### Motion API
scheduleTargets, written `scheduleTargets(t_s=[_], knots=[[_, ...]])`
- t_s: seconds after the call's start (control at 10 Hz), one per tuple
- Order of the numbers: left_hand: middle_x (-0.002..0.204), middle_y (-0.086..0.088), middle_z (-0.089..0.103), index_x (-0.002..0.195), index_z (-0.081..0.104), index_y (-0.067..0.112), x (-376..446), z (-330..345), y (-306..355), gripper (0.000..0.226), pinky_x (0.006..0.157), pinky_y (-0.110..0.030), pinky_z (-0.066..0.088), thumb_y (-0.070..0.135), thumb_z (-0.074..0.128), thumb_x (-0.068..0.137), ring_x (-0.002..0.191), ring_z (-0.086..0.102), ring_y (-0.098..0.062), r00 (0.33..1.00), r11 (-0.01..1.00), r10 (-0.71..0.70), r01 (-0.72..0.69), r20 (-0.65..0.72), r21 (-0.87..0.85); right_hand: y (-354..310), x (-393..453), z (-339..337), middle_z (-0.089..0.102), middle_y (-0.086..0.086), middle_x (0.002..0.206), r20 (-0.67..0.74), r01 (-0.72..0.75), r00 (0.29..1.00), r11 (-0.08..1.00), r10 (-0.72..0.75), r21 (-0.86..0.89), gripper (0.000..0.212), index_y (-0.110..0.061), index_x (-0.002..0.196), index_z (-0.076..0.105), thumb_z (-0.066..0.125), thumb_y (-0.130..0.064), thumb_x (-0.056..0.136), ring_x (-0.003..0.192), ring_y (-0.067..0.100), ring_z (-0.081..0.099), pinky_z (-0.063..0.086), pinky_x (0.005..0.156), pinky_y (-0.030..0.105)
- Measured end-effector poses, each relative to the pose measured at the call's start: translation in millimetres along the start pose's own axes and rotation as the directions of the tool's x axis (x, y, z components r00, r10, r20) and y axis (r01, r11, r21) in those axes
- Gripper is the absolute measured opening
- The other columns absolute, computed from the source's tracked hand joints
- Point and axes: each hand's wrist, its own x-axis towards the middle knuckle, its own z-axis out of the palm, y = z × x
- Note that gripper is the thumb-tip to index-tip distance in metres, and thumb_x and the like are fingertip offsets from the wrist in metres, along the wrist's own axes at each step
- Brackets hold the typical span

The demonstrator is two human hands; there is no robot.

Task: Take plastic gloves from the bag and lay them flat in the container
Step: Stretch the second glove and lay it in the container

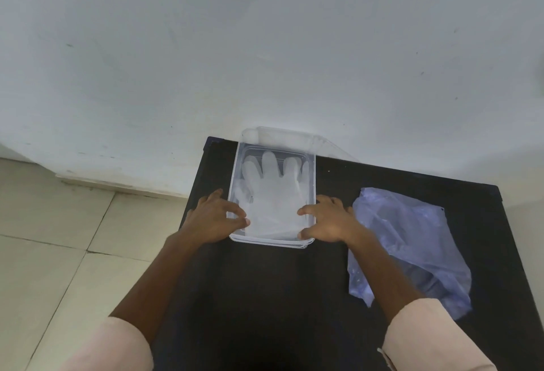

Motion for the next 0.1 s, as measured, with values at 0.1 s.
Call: scheduleTargets(t_s=[0.1], knots=[[0.157, -0.007, 0.033, 0.102, 0.069, 0.039, 1.6, -6.1, -3.4, 0.027, 0.113, -0.06, 0.026, 0.054, 0.062, 0.081, 0.145, 0.026, -0.031, 0.995, 0.995, 0.073, -0.077, -0.069, -0.064, -0.3, -6.1, -0.8, 0.028, 0.007, 0.154, -0.072, 0.004, 0.997, 0.998, 0.0, 0.055, 0.062, -0.037, 0.136, 0.041, 0.064, -0.05, 0.079, 0.14, 0.033, 0.026, 0.024, 0.113, 0.056]])
